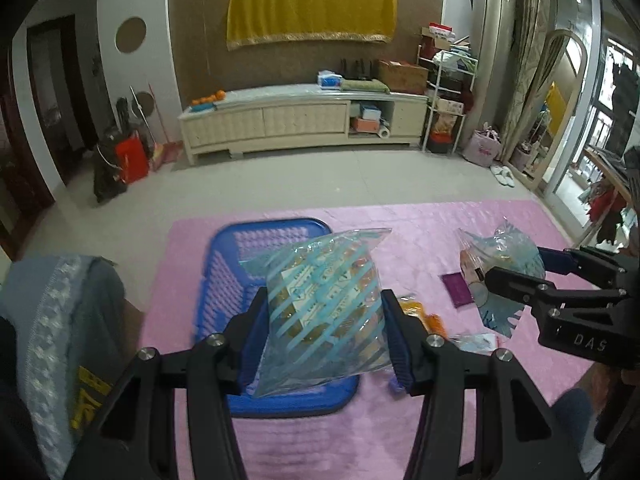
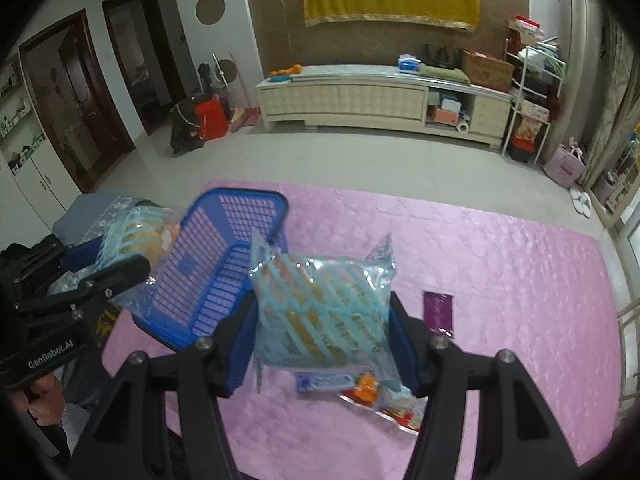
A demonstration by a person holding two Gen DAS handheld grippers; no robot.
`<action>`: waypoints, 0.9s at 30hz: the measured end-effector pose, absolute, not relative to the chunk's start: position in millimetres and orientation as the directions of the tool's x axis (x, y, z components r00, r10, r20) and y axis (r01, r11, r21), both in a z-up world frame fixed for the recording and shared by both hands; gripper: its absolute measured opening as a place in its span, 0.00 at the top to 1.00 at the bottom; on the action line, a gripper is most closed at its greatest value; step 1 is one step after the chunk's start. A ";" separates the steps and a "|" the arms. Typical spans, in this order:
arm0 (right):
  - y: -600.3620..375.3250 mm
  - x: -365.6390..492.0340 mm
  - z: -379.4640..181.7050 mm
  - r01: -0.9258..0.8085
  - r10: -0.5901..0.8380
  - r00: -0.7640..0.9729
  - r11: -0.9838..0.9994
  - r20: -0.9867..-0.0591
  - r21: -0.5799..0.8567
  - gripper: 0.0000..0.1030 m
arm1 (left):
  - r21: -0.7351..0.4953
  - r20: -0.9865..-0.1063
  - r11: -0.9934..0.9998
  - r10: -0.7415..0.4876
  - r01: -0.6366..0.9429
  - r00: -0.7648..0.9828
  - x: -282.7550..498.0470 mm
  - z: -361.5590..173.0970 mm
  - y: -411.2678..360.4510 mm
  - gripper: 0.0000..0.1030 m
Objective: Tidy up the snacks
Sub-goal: 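Lift the clear biscuit bag with the right gripper and carry it over the basket, then lower the biscuit bag into the blue basket and open the right gripper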
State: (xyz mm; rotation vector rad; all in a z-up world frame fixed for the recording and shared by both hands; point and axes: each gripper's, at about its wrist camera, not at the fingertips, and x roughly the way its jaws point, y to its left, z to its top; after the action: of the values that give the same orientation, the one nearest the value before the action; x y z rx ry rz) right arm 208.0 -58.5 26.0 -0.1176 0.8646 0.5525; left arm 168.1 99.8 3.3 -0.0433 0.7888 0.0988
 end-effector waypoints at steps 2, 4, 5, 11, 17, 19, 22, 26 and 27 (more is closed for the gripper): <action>-45.4 210.3 27.2 -0.518 0.421 0.508 0.846 -0.751 0.125 0.37 | 0.011 -0.706 0.994 0.088 -0.112 0.703 170.1 9.8 111.4 0.51; -33.6 215.6 26.5 -0.529 0.426 0.498 0.839 -0.755 0.124 0.37 | 0.017 -0.705 0.993 0.094 -0.116 0.703 172.6 13.0 120.1 0.51; -27.5 217.8 26.6 -0.533 0.427 0.494 0.837 -0.758 0.124 0.37 | 0.030 -0.707 0.992 0.105 -0.119 0.699 175.1 13.5 125.5 0.51; 7.5 236.0 23.5 -0.561 0.461 0.435 0.811 -0.774 0.167 0.37 | 0.003 -0.726 0.991 0.096 -0.136 0.681 188.2 7.7 157.0 0.51; 44.9 251.4 12.2 -0.582 0.455 0.409 0.798 -0.791 0.158 0.37 | -0.025 -0.759 0.987 0.083 -0.156 0.646 210.9 -11.8 183.9 0.51; 58.3 260.7 6.3 -0.587 0.453 0.389 0.793 -0.802 0.162 0.37 | -0.029 -0.769 0.987 0.077 -0.155 0.635 218.1 -18.7 189.6 0.51; 72.5 271.7 -4.2 -0.593 0.432 0.375 0.792 -0.820 0.146 0.37 | -0.012 -0.783 0.988 0.085 -0.151 0.616 230.0 -31.1 192.7 0.51; 84.0 286.5 -18.4 -0.577 0.415 0.349 0.802 -0.840 0.157 0.37 | -0.033 -0.805 0.989 0.059 -0.143 0.591 245.5 -50.3 200.7 0.51; 85.3 291.4 -24.3 -0.569 0.413 0.333 0.805 -0.847 0.169 0.37 | -0.034 -0.811 0.989 0.057 -0.144 0.583 249.3 -55.1 202.2 0.50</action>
State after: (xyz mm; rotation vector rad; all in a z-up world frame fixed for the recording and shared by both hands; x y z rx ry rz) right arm 291.4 85.3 -24.3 -0.1686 1.0506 0.6450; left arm 249.3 202.2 -55.1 -0.1000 0.9418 0.1178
